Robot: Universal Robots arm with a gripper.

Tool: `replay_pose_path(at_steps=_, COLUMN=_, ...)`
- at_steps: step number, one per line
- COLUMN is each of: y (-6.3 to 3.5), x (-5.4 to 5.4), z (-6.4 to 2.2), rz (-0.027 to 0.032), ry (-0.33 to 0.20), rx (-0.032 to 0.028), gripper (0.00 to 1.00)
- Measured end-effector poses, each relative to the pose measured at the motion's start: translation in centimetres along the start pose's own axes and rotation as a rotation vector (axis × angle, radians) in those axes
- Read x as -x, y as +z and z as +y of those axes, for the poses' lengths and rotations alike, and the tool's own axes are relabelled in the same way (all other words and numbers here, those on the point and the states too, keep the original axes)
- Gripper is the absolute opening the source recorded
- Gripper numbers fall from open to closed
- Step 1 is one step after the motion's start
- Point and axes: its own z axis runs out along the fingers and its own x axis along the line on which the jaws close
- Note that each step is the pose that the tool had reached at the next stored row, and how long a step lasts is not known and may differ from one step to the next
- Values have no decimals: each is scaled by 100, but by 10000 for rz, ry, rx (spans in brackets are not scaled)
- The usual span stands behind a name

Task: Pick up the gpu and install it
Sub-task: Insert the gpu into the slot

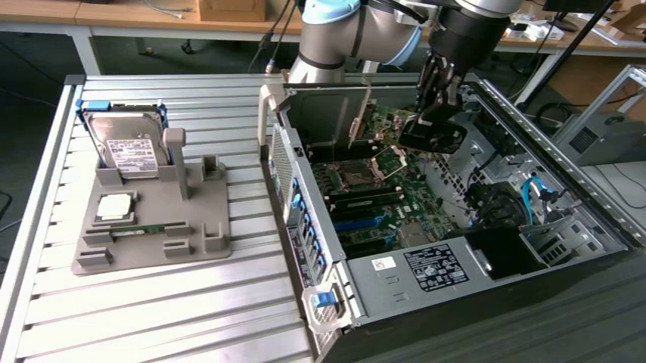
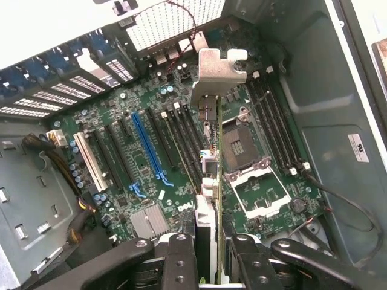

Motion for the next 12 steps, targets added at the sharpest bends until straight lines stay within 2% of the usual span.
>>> replay_pose_path(at_steps=12, y=0, x=0, z=0, rz=10, ry=-970, rx=25, gripper=27)
